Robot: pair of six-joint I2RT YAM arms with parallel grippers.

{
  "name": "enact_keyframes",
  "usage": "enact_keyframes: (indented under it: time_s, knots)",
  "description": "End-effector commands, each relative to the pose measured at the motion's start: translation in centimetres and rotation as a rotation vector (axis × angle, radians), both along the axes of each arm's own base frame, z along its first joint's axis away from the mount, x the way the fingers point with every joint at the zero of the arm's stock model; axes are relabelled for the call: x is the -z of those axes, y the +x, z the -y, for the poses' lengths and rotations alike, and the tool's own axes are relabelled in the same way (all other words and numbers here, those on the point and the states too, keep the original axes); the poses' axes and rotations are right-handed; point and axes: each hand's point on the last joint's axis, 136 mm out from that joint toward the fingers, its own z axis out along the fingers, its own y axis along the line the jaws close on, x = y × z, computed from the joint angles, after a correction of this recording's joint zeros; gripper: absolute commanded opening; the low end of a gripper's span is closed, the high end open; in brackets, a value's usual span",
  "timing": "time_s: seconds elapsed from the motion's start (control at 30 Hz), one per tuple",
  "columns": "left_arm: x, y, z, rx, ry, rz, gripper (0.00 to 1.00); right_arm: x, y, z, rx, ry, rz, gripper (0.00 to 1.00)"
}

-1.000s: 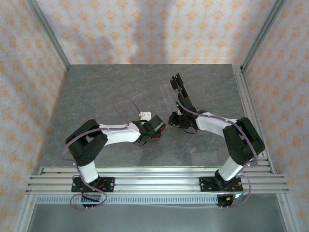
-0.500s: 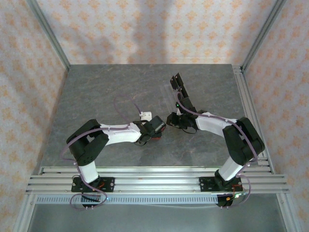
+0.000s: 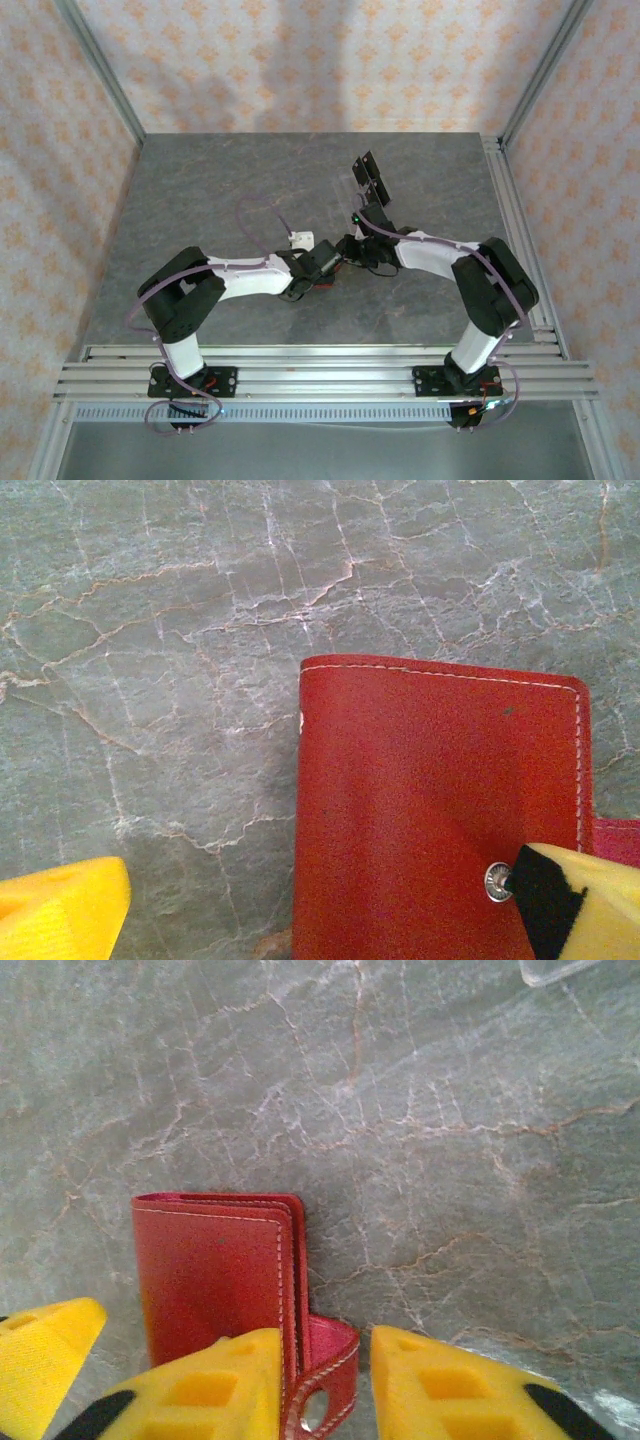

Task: Put the credit cards into the card holder
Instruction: Close the card holder at the center of the table.

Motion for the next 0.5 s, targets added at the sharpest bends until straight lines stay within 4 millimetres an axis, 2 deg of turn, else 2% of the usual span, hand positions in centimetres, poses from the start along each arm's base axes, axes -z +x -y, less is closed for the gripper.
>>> enact_keyframes:
  time_s: [0.0,0.1,0.17,0.4,0.47]
  knots:
    - [1.0,-0.7,-0.6,-0.002,0.037,-0.022,1.0,-0.1,0.0,-0.2,-0.012,-0.013,0.008,0.17]
    - [0.9,-0.7,-0.6,-0.002,0.037,-0.02,1.0,-0.2,0.0,0.0,-0.011,-0.019,0.014,0.05]
    - [0.8,-0.6,-0.5,0.0,0.036,-0.019,1.0,-0.5,-0.1,0.0,-0.012,-0.019,0.018,0.0]
    - [0.5,-0.4,-0.4,0.006,0.039,-0.014,1.0,-1.0,-0.4,0.3,-0.016,-0.023,0.025,0.01]
    - [0.5,-0.4,-0.4,0.005,0.042,-0.015,1.0,-1.1,-0.5,0.4,-0.017,-0.025,0.024,0.11]
